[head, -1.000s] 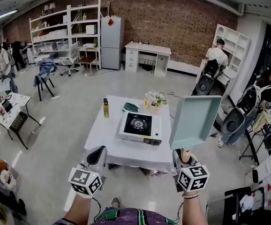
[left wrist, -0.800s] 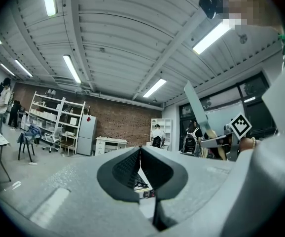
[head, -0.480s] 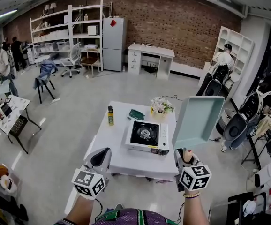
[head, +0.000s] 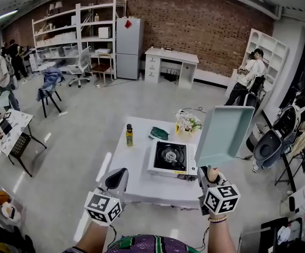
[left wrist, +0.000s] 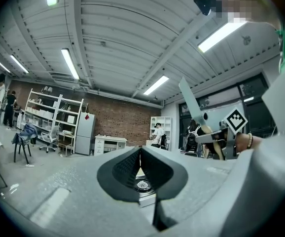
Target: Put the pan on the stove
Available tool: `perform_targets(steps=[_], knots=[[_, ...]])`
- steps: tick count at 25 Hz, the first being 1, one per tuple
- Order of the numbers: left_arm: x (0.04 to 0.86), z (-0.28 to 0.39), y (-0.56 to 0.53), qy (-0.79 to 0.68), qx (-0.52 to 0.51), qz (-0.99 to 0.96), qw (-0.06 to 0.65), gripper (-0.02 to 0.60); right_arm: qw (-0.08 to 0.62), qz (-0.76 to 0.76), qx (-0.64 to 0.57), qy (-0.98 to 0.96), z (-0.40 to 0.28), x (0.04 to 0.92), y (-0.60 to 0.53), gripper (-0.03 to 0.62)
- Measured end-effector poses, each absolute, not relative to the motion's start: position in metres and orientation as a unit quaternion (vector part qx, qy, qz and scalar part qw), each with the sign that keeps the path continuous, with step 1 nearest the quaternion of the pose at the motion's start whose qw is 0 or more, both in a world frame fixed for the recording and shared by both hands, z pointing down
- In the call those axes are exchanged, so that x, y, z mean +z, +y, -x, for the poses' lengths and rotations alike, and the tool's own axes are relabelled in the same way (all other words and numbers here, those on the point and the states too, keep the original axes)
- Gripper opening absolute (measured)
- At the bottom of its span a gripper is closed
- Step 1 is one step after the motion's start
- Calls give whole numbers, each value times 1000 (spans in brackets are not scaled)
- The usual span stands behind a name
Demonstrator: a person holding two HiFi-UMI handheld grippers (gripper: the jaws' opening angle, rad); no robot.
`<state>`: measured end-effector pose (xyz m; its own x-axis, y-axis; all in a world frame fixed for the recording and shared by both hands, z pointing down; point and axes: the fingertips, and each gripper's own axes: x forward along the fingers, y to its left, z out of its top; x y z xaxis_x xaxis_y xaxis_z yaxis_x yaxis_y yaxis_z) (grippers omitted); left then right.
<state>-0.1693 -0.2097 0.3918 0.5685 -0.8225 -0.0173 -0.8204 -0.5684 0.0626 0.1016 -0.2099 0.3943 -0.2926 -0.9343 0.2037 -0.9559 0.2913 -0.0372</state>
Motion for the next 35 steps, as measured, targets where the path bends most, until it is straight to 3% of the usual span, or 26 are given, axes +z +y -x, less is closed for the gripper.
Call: perform_targets(steps=[15,35], knots=[[412,208,-239,-462,-20,-886,41,18,86,-601,79,-790,-79,401,-237,44],[433,193,-255,-479,-5,-876,48,18,146,-574,74,-802,-106,430,-275,44]])
